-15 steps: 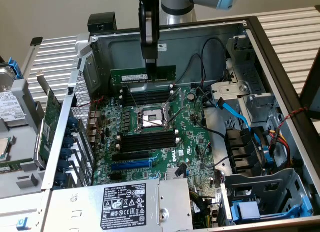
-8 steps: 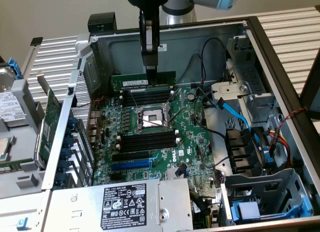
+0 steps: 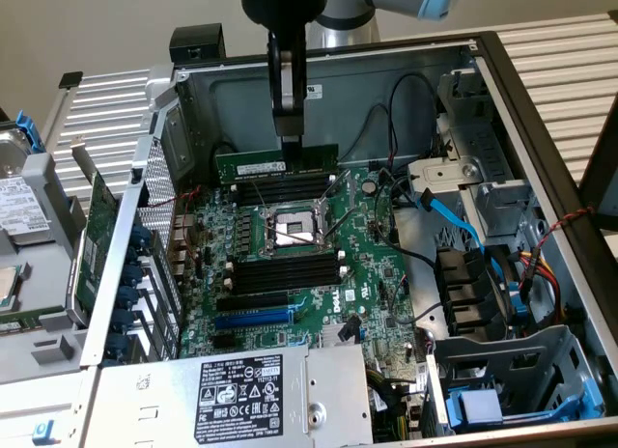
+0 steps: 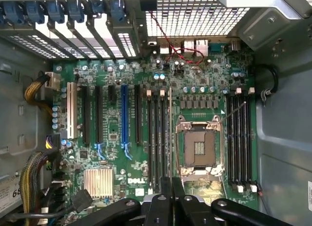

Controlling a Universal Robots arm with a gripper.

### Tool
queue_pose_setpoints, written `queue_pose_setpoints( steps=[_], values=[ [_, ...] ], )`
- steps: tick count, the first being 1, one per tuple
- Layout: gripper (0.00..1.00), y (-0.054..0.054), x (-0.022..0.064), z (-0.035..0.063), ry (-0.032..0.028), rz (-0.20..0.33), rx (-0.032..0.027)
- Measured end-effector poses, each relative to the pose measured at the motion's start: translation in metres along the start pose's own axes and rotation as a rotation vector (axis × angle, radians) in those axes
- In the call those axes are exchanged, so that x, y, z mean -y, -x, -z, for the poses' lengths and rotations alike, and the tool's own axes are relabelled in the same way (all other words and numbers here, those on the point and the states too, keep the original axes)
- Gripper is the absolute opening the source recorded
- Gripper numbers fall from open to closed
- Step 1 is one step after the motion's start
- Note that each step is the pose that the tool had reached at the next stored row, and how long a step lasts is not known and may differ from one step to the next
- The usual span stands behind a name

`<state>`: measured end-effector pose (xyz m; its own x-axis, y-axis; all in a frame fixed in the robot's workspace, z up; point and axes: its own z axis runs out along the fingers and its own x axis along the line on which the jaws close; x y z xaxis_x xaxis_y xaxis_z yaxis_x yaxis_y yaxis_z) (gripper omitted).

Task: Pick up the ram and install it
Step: 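Insert the ram into the slot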

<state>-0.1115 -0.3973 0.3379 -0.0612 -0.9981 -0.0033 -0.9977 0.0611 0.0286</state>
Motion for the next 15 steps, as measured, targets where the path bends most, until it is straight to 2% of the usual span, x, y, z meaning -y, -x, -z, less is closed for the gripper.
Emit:
queue_pose_setpoints(
  steps=[3,4,8,15],
  values=[
    [0.12,-0.001,-0.0005,-0.0039,-0.0012,0.001,0.0095],
    [0.12,-0.001,-0.0005,-0.0057,-0.0012,0.001,0.0107],
    [0.12,-0.002,-0.0004,-0.0129,-0.0011,0.002,0.0134],
    [0.12,-0.007,0.0002,-0.0235,-0.001,0.002,0.0145]
  ],
)
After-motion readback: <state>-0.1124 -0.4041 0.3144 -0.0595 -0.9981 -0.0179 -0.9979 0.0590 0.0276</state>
